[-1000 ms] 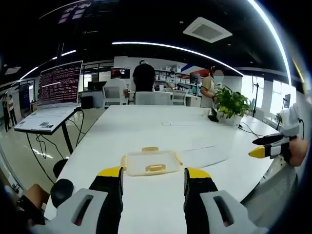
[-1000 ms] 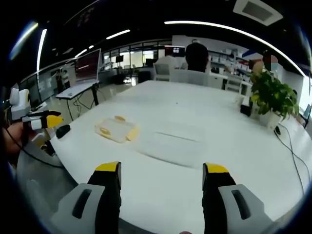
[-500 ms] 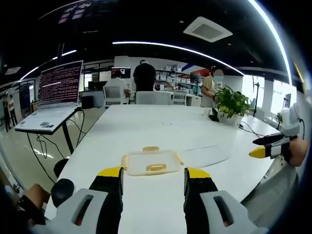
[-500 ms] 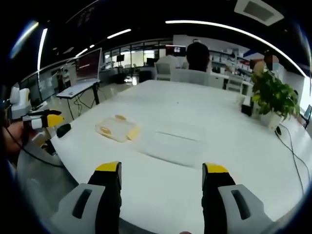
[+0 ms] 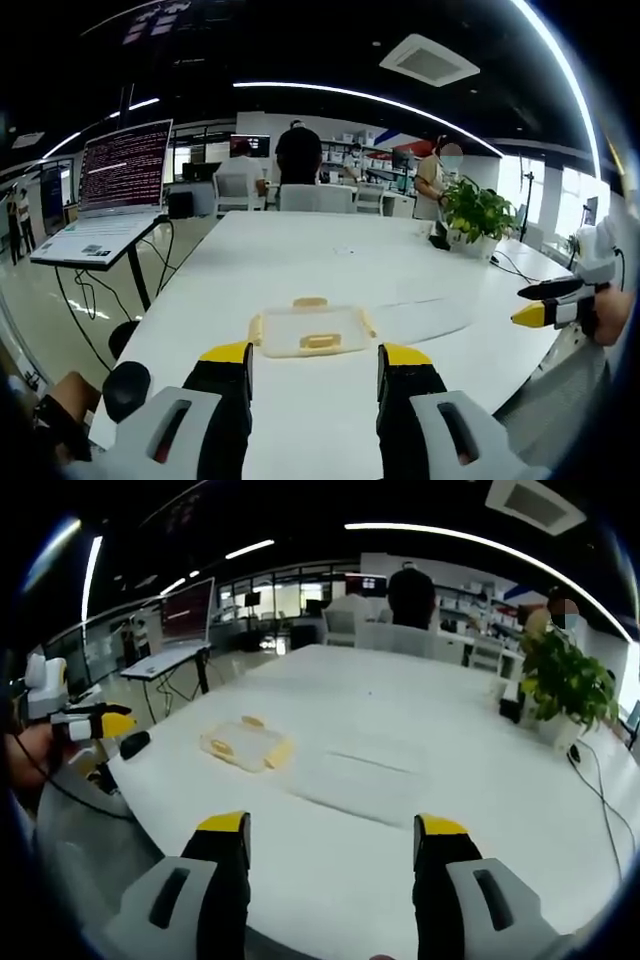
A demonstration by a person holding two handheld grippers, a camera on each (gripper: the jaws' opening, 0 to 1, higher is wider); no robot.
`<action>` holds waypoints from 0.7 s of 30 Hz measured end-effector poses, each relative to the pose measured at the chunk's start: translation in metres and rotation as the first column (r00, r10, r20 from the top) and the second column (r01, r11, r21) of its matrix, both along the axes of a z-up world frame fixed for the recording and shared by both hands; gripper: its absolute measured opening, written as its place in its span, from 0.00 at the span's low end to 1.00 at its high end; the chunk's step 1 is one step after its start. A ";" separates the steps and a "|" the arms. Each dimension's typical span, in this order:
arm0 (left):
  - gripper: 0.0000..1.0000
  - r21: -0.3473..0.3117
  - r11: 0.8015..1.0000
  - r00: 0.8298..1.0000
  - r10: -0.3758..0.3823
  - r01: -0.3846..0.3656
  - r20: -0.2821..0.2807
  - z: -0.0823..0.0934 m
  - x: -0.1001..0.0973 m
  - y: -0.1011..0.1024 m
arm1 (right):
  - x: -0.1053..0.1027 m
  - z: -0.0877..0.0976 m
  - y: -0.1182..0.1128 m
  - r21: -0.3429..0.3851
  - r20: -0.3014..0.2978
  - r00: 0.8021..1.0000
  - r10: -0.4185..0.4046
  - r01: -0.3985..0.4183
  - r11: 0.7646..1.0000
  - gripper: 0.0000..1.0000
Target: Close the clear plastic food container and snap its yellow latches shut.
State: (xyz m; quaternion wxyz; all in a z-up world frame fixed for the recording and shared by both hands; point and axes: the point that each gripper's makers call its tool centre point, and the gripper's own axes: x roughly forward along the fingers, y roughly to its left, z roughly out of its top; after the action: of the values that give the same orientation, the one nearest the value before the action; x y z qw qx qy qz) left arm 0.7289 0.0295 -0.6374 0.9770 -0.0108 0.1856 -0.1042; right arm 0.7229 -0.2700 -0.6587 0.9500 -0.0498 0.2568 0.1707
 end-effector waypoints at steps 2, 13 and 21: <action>0.41 0.011 1.000 1.000 -0.005 0.005 -0.014 -0.001 0.000 -0.001 | 0.000 0.003 0.004 0.002 0.009 1.000 0.016 -0.016 1.000 0.63; 0.42 0.089 0.991 0.994 -0.098 0.102 -0.046 -0.002 0.009 -0.012 | 0.008 0.008 0.010 0.024 0.000 0.998 0.057 -0.057 0.998 0.63; 0.42 0.141 0.980 0.990 -0.135 0.139 -0.037 0.004 0.023 -0.002 | 0.019 0.010 0.030 0.002 0.003 0.989 0.151 -0.151 0.989 0.62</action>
State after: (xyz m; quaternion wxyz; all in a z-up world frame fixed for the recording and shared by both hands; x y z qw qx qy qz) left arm 0.7515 0.0272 -0.6338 0.9632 0.0709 0.2061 -0.1576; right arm 0.7420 -0.2404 -0.6486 0.9347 -0.0682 0.2508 0.2423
